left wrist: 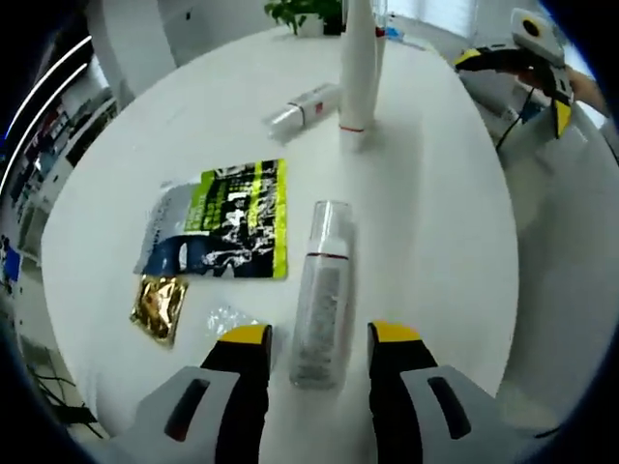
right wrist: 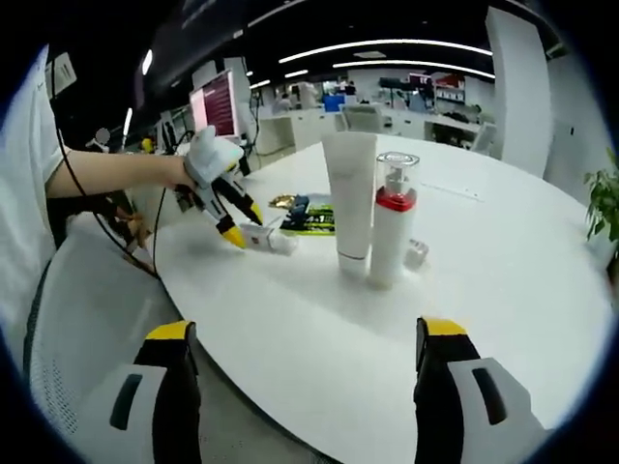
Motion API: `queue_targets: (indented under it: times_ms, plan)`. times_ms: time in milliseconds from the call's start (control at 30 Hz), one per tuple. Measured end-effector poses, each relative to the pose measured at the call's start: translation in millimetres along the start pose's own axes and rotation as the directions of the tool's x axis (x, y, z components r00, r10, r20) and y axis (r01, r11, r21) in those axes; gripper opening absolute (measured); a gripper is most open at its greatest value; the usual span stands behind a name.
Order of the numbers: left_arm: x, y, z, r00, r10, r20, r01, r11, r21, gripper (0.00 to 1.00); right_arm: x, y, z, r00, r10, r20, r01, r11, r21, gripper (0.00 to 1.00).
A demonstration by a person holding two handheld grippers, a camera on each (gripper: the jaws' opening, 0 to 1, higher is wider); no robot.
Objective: Arrange the skincare products in the storage area until every visible bottle or jar stands upright without overlapping.
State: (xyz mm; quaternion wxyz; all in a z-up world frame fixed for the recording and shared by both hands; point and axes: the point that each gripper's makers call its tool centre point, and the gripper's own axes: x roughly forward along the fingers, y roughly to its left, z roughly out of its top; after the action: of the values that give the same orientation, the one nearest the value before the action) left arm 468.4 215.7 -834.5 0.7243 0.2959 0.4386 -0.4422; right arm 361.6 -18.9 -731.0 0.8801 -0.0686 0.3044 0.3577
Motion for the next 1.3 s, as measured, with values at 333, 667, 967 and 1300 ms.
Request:
queue_targets:
  times_ms: [333, 667, 967, 1300]
  plan:
    - [8.6, 3.6, 2.4, 0.999, -0.027, -0.037, 0.028, 0.999, 0.03, 0.34, 0.7, -0.9, -1.6, 1.0, 0.001, -0.005, -0.001, 1.0, 0.003, 0.92]
    - [6.4, -3.7, 2.4, 0.999, -0.027, -0.035, 0.026, 0.999, -0.03, 0.24, 1.7, 1.3, -1.6, 1.0, 0.009, -0.007, -0.009, 1.0, -0.001, 0.92]
    - [-16.1, -13.8, 25.4, 0.987, -0.056, 0.152, 0.089, 0.971, -0.22, 0.24, 3.0, 14.2, 12.1, 0.998, 0.06, 0.035, -0.061, 0.998, 0.025, 0.89]
    - [-70.0, -47.4, 64.9, 0.896, -0.062, 0.44, 0.242, 0.898, -0.367, 0.24, 16.1, 46.6, 71.1, 0.938, 0.194, 0.287, -0.255, 0.948, 0.192, 0.81]
